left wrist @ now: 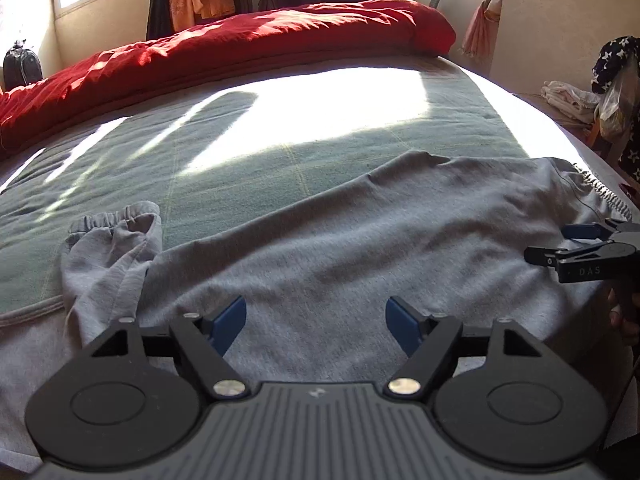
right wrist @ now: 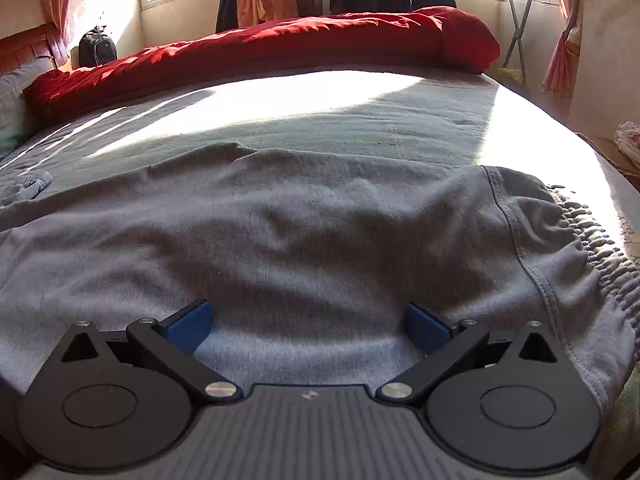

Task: Fold clothes
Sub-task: 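Move the left gripper to the leg cuff and close on it, then lift the grey cuff with the left gripper, lay it onto the pants, open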

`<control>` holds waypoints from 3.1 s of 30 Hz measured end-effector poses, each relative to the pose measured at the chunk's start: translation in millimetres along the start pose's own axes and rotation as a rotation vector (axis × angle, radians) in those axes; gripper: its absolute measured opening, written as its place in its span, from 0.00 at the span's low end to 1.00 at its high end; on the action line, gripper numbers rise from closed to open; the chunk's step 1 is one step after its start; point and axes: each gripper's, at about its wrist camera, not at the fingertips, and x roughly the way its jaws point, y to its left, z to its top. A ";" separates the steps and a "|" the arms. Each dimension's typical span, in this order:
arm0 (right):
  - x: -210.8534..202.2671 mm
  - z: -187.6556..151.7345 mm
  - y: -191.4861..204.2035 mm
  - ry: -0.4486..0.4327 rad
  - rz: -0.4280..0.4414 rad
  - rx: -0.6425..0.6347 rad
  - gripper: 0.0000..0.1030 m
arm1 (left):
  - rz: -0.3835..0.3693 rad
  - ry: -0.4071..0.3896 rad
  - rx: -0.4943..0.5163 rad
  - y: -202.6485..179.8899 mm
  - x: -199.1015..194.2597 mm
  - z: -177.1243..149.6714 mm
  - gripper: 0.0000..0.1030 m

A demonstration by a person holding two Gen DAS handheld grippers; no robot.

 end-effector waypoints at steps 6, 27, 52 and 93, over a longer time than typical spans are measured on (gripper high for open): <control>-18.3 12.0 1.3 -0.069 0.032 0.019 1.00 | 0.121 0.177 -0.027 50.1 65.1 57.2 0.54; -26.4 16.7 -13.4 -0.113 0.042 0.079 1.00 | 0.351 0.330 -0.018 95.6 110.0 59.3 0.04; -46.6 38.0 56.5 -0.129 0.081 -0.077 1.00 | 0.321 0.153 -0.363 206.7 -42.0 -56.7 0.07; -18.6 45.5 89.1 -0.068 0.093 -0.128 1.00 | 0.355 0.084 -0.322 255.7 -43.2 -14.4 0.05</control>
